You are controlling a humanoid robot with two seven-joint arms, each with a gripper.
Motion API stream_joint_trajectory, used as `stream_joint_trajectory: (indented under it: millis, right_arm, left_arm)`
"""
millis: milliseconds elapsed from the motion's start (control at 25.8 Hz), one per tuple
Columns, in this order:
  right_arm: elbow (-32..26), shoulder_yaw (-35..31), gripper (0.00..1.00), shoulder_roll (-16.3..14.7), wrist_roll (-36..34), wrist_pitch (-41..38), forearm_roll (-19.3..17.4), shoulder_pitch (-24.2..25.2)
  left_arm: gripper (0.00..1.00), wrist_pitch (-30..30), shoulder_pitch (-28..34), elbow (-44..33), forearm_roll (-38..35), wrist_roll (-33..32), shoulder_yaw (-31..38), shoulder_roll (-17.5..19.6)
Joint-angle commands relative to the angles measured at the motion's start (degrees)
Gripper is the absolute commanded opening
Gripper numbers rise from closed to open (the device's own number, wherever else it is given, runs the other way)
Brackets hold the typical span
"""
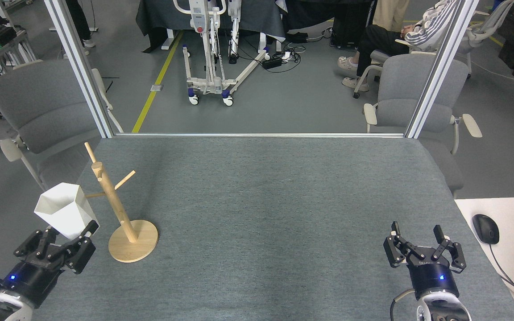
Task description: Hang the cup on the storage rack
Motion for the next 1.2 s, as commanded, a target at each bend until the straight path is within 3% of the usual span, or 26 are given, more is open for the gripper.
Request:
stream_joint_trajectory:
  millis: [0,852,968,1045,1162]
  right_arm:
    - [0.0,0.0,0.99,-0.12,-0.02,0.05,0.08,-0.07]
    - [0.0,0.0,0.99,0.14,-0.02,0.14,0.16,-0.33]
    - [0.0,0.0,0.99,0.32,-0.02,0.14,0.25,-0.33]
    - [0.0,0.0,0.99,0.32,-0.02,0.05,0.25,-0.42]
    - [0.0,0.0,0.99,0.4,-0.02,0.05,0.25,-0.42]
  left_arm:
    - [0.0,0.0,0.02,-0.23,-0.42,-0.05,-0.24,-0.19]
    - [0.0,0.0,-3.41,5.22,-7.19,-0.41,-2.35,-0.63]
    - [0.15,0.0,-3.59,5.22,-7.98,-0.67,-2.61,-0.63]
    - [0.33,0.0,-3.59,5.22,-7.98,-0.58,-2.61,-0.63]
    - [0.47,0.0,-3.59,5.49,-7.98,-0.23,-2.61,-0.63]
